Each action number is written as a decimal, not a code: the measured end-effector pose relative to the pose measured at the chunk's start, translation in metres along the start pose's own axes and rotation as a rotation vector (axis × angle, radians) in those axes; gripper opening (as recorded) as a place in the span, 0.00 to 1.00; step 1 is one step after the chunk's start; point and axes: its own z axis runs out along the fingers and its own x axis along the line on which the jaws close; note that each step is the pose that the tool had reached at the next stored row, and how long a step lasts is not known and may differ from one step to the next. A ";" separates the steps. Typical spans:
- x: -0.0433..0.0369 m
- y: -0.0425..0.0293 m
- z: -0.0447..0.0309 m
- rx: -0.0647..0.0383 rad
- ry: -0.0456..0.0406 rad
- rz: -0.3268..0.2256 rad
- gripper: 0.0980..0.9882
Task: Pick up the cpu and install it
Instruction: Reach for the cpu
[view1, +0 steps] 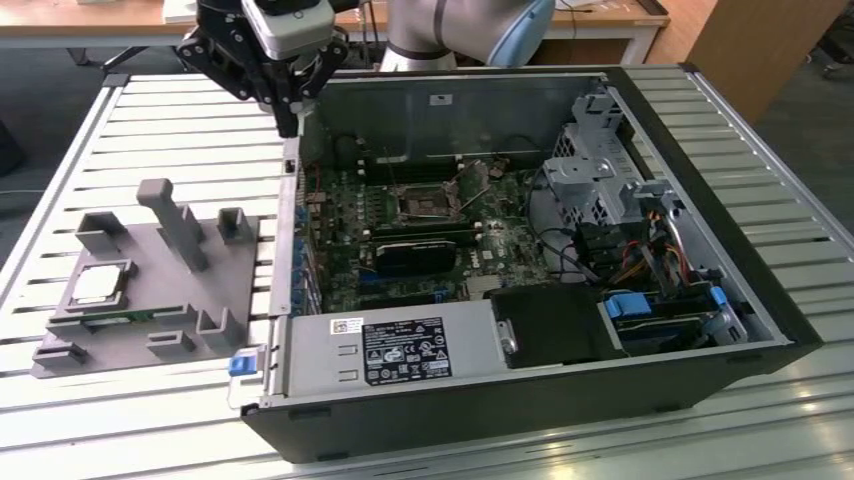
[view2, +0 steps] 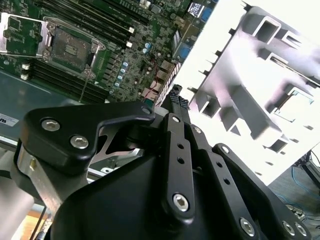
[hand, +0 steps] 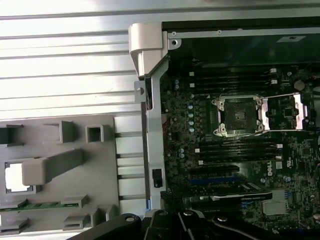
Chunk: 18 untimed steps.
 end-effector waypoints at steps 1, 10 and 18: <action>0.0005 0.0000 0.0001 0.000 0.0001 0.000 0.01; 0.0051 -0.0004 0.0011 0.000 0.0032 0.000 0.01; 0.0100 -0.0009 0.0018 0.000 0.0053 0.000 0.01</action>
